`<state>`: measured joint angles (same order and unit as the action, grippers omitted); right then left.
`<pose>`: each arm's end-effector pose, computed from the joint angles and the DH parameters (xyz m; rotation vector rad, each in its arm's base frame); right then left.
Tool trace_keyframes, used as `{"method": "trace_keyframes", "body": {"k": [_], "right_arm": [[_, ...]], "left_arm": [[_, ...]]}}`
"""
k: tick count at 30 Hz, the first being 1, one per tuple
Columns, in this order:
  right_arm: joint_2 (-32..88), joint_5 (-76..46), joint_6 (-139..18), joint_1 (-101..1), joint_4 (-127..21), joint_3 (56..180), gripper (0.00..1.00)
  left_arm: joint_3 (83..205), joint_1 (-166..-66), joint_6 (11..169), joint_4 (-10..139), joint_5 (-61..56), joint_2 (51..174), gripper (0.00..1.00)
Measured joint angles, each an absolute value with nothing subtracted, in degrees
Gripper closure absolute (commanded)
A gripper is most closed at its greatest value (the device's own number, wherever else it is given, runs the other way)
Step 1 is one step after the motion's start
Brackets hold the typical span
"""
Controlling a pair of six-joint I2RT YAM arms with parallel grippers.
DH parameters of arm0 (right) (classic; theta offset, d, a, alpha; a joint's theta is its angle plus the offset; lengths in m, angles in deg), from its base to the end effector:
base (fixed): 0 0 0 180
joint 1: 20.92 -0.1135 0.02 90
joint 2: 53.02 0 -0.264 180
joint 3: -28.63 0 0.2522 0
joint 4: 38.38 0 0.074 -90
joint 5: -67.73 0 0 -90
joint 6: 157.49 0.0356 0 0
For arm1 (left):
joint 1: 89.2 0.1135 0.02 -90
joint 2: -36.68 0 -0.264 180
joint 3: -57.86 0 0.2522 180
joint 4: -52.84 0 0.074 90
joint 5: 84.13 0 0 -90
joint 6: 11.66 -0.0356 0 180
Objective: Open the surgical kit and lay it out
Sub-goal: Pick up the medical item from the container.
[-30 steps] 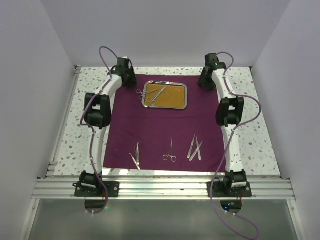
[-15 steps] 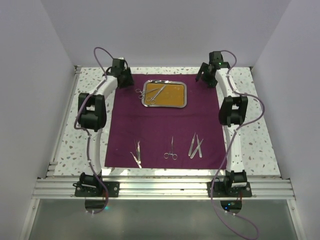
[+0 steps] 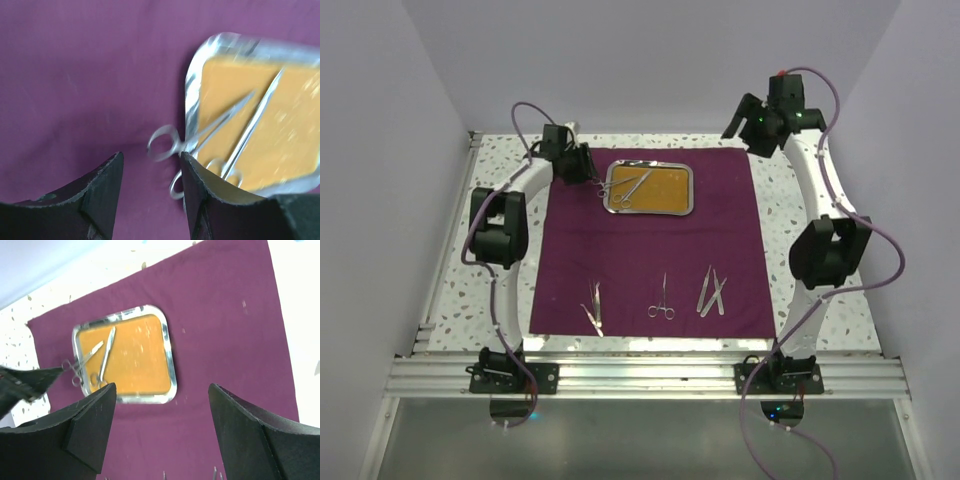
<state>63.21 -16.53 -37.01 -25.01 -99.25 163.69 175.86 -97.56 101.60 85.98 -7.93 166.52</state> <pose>0.4552 0.0361 0.3584 0.4827 2.2871 0.4207 0.5061 -0.0830 0.1877 -0.1912 2.3877 -0.5487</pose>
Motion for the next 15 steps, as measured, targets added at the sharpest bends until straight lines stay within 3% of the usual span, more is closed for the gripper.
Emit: {"method": "trace_keyframes", "body": {"k": [6,15], "right_arm": [[55.1,-16.57,-37.08,-25.01,-98.82,152.19,0.21],[54.42,-16.73,-37.52,-25.01,-99.25,146.9,0.21]], "left_arm": [[165.26,-97.43,102.87,82.33,-12.57,163.06,0.48],[162.03,-97.4,104.84,77.69,-17.0,161.25,0.5]]}}
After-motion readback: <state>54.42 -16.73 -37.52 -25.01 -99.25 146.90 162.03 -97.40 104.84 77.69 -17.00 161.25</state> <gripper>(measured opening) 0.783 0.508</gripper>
